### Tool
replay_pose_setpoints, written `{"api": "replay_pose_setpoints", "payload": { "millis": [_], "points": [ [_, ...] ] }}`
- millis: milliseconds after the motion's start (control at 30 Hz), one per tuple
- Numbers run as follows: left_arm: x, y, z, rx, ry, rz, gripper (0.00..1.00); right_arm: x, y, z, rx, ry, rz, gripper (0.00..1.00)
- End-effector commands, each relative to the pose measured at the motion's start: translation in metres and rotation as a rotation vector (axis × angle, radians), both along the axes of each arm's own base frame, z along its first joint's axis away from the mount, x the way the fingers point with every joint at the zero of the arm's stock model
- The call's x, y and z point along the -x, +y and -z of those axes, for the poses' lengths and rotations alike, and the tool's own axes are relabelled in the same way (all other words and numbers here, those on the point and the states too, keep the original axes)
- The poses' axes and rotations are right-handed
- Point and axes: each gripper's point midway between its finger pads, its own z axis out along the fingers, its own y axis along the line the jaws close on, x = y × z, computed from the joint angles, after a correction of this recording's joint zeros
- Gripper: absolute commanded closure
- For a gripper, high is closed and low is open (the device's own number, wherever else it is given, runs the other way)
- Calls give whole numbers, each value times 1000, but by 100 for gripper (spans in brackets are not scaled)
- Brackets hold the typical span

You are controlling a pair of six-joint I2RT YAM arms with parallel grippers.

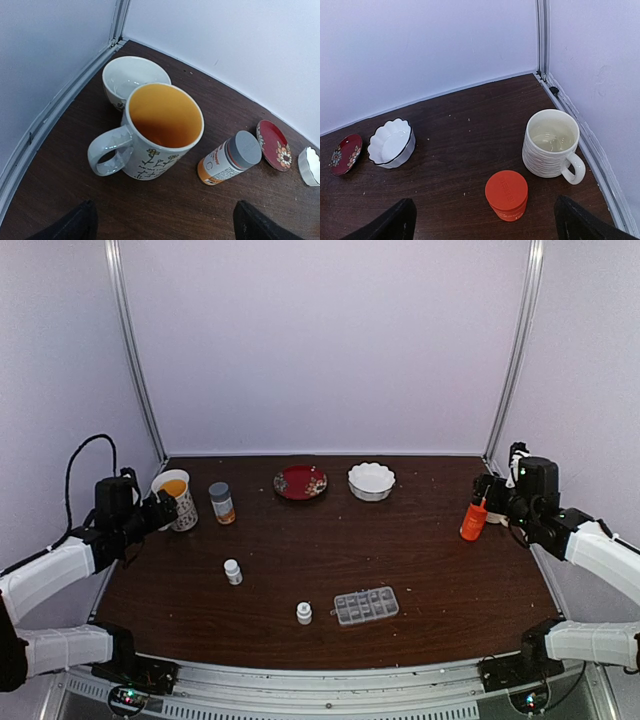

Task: Sort the pills into containers
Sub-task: Pick up the pill bottle from the center of the board.

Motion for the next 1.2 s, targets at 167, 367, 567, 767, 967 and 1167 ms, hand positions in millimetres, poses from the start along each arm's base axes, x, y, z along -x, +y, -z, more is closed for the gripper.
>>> {"api": "replay_pose_setpoints", "payload": {
  "millis": [167, 367, 567, 767, 967, 1167],
  "points": [
    [-20, -32, -15, 59, -77, 163, 3, 2, -2, 21, -71, 48, 41, 0],
    [-32, -58, -23, 78, -96, 277, 2, 3, 16, 23, -123, 87, -52, 0],
    [-45, -70, -16, -9, -30, 315, 3, 4, 31, 21, -172, 57, -131, 0],
    [-57, -80, -16, -113, 19, 320, 4, 2, 53, 36, -158, 173, -231, 0],
    [-56, -100, -11, -154, 52, 390, 5, 12, 91, 42, -115, 225, -370, 0],
    [-50, -129, -11, -96, 28, 521, 7, 44, 150, 53, -108, 299, -621, 0]
  ]
}}
